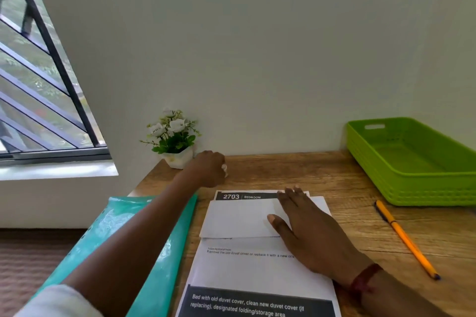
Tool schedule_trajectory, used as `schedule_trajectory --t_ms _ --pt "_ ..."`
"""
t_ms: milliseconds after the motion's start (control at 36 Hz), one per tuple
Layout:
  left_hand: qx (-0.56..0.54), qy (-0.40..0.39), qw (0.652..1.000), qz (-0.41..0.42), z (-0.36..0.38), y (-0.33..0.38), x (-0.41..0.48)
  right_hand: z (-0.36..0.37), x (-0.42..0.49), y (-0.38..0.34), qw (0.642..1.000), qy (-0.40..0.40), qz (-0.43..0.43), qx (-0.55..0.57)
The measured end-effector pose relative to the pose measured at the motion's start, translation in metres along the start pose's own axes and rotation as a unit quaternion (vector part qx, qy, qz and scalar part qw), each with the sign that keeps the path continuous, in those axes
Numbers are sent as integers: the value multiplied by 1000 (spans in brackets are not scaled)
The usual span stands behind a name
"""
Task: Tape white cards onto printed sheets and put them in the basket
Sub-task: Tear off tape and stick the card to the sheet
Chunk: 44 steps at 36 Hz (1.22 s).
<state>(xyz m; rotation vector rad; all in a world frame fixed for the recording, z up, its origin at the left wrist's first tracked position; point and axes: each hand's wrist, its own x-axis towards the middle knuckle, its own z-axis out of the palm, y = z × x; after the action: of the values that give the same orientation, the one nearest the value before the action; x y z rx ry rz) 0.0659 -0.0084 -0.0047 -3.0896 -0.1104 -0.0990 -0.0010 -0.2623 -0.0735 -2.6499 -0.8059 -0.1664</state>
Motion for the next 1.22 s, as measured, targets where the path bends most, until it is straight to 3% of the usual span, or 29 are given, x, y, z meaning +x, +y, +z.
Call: schedule_trajectory --t_ms 306,639,778,917,1000,1083,1139,1222 --pt "22 43 998 -40 28 -19 32 -1 5 2 998 49 -24 16" --pt "6 40 998 -46 41 -12 45 -2 4 -6 998 28 -40 28" --pt "-41 26 997 -61 48 -9 48 4 6 -1 997 51 -50 30" --pt "-161 59 982 -79 39 6 37 6 8 5 995 73 -57 36" --pt "-328 106 934 -97 23 25 19 9 9 8 993 105 -42 13" --pt "-580 58 804 -119 10 46 -6 7 8 7 987 156 -35 13" --pt "-687 5 718 -113 5 58 -27 5 8 6 986 162 -31 35" --pt "-760 -32 642 -101 3 73 -55 0 6 4 981 169 -28 93"
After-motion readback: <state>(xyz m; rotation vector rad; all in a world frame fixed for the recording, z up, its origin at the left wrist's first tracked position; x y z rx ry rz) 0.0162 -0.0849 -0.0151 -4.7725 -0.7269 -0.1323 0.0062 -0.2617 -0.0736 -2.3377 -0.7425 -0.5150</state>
